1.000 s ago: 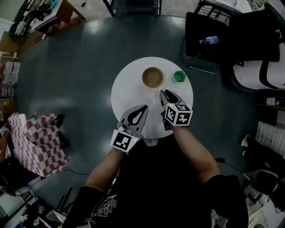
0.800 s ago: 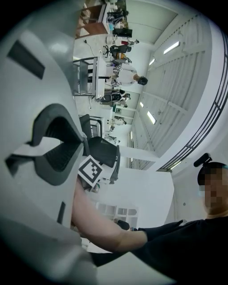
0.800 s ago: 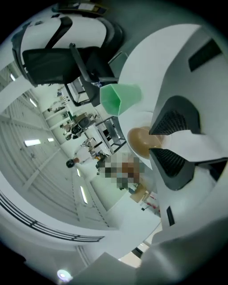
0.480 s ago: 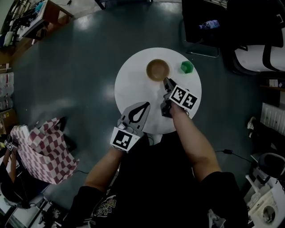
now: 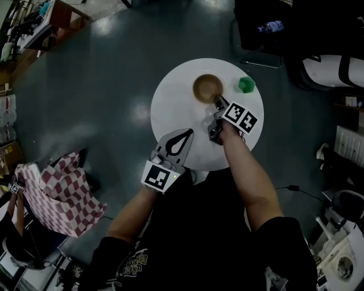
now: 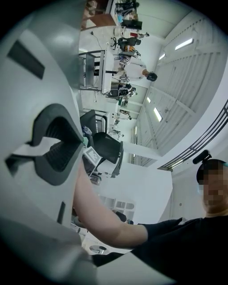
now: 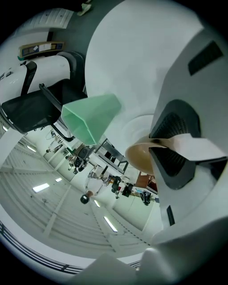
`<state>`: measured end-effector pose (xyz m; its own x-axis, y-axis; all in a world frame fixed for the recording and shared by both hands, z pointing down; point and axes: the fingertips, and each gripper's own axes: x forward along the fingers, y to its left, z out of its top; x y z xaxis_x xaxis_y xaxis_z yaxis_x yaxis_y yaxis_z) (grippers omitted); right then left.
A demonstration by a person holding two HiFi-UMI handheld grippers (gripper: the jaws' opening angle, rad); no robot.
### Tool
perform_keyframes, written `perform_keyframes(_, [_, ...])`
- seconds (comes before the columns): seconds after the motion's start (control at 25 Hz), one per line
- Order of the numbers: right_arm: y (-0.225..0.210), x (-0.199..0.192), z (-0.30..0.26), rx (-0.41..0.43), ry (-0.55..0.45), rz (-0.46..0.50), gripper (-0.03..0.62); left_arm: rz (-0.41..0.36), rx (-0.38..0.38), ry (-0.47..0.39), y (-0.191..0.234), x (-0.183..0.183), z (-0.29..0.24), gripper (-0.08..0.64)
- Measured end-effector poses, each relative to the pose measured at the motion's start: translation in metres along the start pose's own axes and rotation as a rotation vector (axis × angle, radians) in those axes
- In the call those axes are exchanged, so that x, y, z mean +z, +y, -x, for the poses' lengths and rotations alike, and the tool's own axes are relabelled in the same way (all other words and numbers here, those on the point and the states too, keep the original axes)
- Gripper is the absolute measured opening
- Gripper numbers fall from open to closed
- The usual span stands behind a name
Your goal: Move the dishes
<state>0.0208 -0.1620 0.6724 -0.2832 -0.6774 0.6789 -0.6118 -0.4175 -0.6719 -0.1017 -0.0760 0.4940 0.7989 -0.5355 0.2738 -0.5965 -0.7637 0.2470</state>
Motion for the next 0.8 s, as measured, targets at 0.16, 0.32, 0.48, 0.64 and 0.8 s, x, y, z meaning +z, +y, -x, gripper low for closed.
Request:
perform_keyframes(0.16, [0.001, 0.003, 0.0, -0.026, -0.018, 0.018, 0.046, 0.001, -0.006, 0.001, 0.005, 0.0, 0.001, 0.006])
perform_keyframes(0.32, [0.005, 0.006, 0.003, -0.038, -0.027, 0.052, 0.043, 0.004, -0.003, -0.014, 0.008, 0.004, 0.003, 0.006])
perform_keyframes(0.48, [0.017, 0.005, 0.009, -0.023, -0.028, 0.082, 0.037, 0.004, -0.001, -0.033, 0.008, 0.006, 0.006, 0.006])
perform_keyframes(0.64, [0.04, 0.001, 0.007, 0.005, -0.013, 0.121, 0.034, 0.016, 0.018, -0.06, 0.014, 0.014, 0.011, 0.006])
perform_keyframes(0.8, [0.063, -0.013, -0.004, 0.03, 0.014, 0.158, 0.034, 0.015, 0.044, -0.07, 0.024, 0.015, 0.023, 0.006])
